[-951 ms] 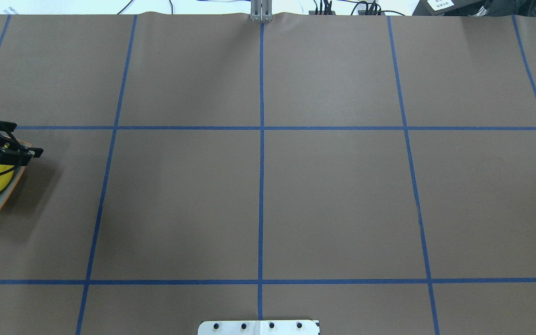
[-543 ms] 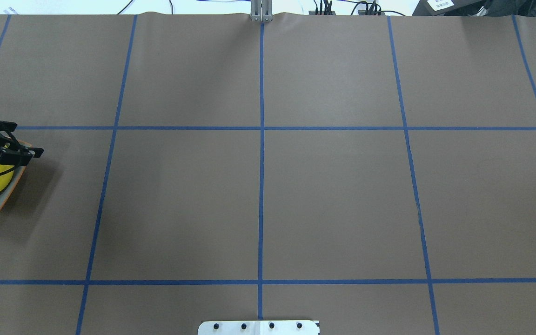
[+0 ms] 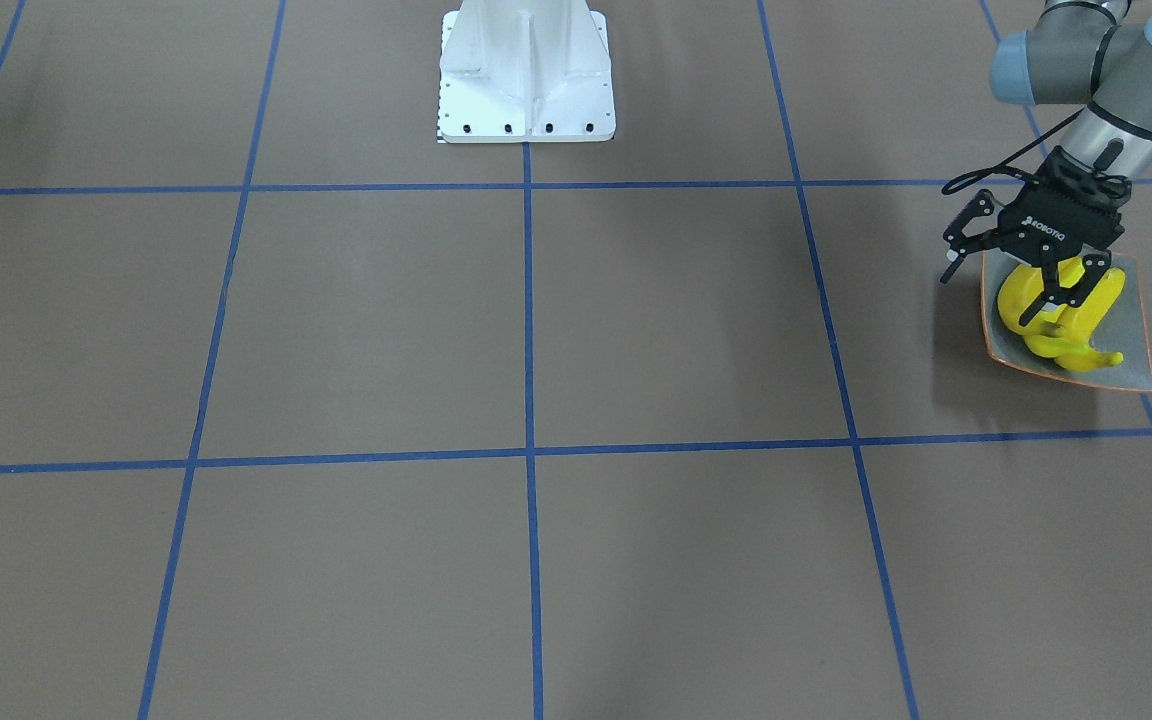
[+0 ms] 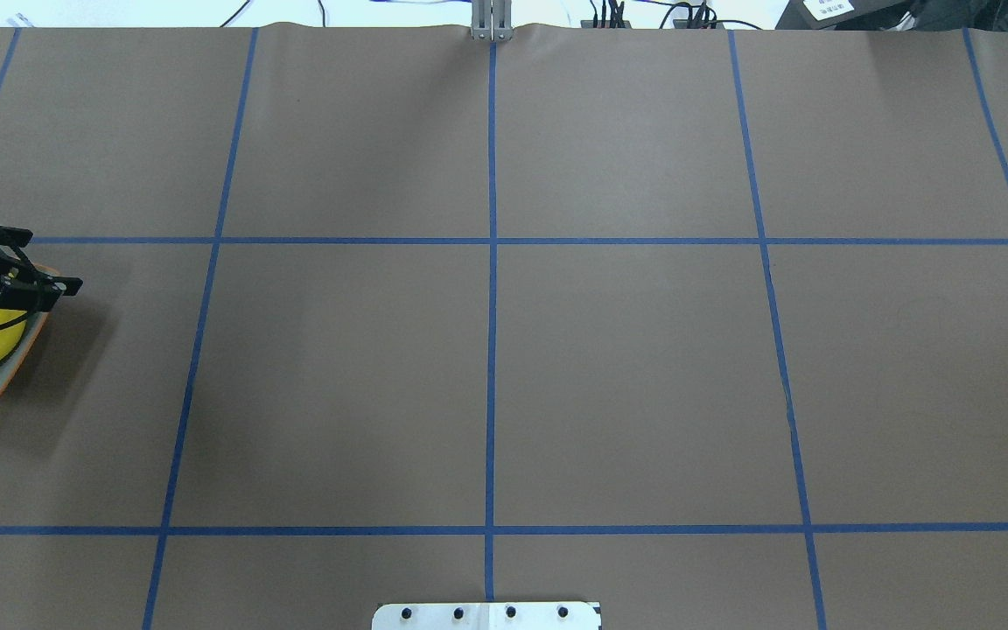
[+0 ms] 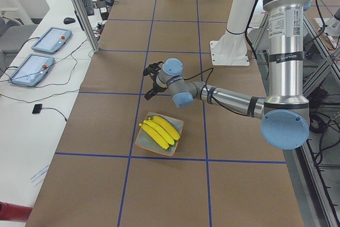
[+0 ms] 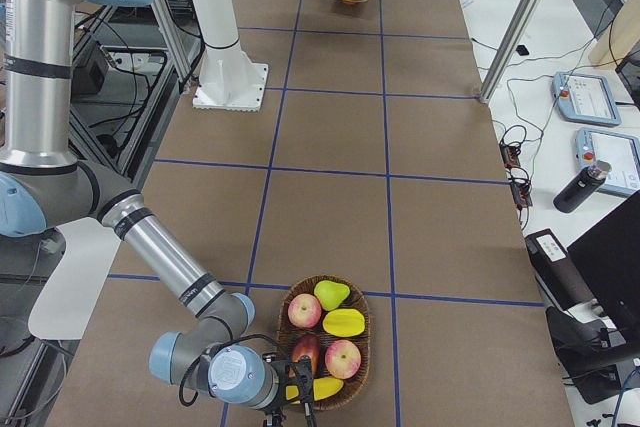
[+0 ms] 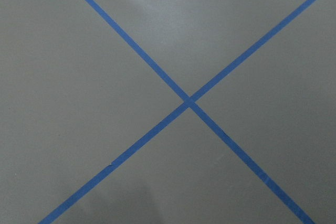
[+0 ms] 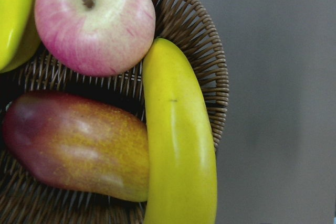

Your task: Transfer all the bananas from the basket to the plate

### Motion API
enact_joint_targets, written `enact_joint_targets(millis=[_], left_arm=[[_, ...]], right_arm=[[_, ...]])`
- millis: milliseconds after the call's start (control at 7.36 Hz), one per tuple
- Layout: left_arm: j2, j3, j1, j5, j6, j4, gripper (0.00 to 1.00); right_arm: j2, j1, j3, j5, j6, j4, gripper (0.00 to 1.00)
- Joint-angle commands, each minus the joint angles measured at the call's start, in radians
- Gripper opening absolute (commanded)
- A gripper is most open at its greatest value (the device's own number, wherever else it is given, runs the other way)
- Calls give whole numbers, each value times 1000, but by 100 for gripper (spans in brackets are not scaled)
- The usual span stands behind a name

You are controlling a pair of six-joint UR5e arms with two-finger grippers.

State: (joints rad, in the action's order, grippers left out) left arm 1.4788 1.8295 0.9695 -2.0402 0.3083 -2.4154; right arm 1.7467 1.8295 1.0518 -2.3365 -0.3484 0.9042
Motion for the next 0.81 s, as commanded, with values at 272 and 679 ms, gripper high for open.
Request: enact_joint_targets(millis=[272,679], left_arm=[[-2,-3,2,0,0,-1,100],[-2,-4,2,0,0,-2,100]], right_arm=[[-9,1,0,-3,19,-1,39],[-15,1,52,-3,54,1,0]])
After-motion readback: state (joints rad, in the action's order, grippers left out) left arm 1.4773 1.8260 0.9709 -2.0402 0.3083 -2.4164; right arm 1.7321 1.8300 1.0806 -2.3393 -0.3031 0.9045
